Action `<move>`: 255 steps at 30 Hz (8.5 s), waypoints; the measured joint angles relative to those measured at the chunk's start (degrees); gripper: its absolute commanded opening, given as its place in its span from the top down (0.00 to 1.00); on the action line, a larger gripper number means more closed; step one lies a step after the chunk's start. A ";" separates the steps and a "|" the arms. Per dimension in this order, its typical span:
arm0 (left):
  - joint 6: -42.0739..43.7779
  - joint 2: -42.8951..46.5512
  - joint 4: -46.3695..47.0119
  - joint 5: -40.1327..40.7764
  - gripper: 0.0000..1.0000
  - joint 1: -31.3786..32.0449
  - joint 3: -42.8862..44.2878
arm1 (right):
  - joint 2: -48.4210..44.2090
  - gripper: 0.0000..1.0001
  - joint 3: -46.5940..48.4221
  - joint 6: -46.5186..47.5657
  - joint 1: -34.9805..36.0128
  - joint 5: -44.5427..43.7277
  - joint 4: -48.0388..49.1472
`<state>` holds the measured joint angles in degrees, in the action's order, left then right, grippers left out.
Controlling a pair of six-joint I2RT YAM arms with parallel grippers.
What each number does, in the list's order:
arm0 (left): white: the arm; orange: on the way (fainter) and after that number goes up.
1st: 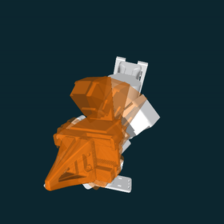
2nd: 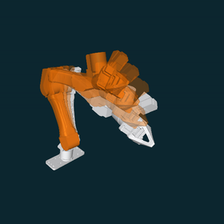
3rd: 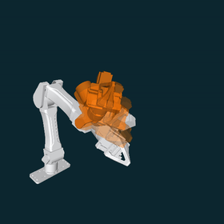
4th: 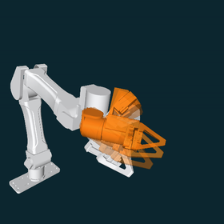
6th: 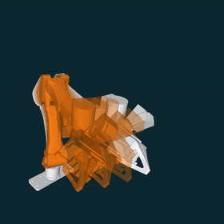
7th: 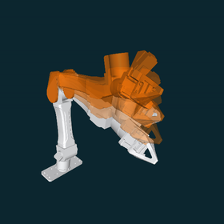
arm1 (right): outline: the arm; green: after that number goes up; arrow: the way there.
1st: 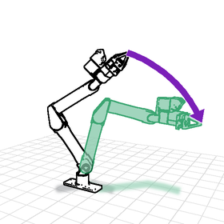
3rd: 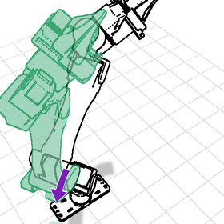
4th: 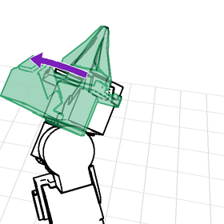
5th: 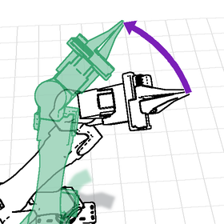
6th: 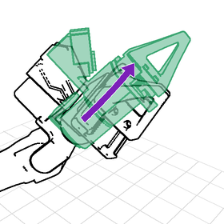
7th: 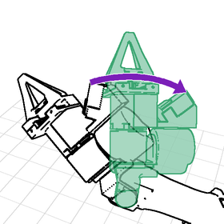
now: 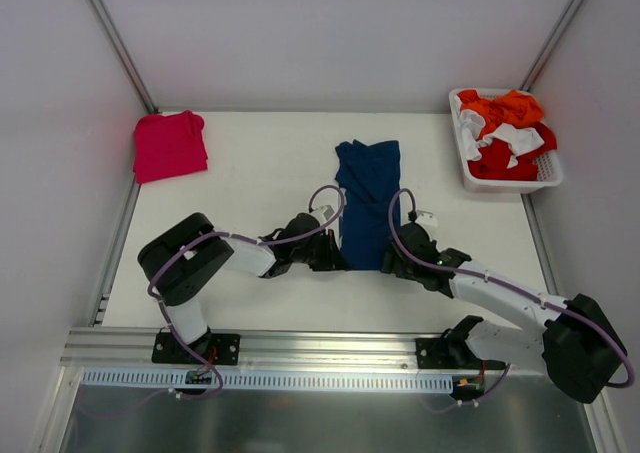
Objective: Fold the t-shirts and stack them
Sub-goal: Grab one side of the 2/3 rectangular tshirt with both arms, then fold the long partially folded tshirt into a neat square
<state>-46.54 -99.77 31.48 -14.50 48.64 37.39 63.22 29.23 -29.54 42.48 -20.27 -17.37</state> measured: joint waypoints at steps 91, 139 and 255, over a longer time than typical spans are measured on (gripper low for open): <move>3.10 18.95 -16.90 7.87 1.00 3.89 -1.57 | -2.54 1.00 5.70 -8.17 11.23 -7.89 -12.90; 18.08 -0.04 -29.22 21.84 1.00 -4.87 29.97 | 22.93 0.99 33.42 9.35 0.92 -19.76 -11.47; 0.68 9.49 -39.08 28.55 0.19 8.00 10.10 | 23.74 0.82 21.18 -0.24 14.03 -3.72 -14.84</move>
<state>-45.87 -90.28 -7.60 14.04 56.64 47.48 86.96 50.41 -29.78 56.51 -23.99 -32.21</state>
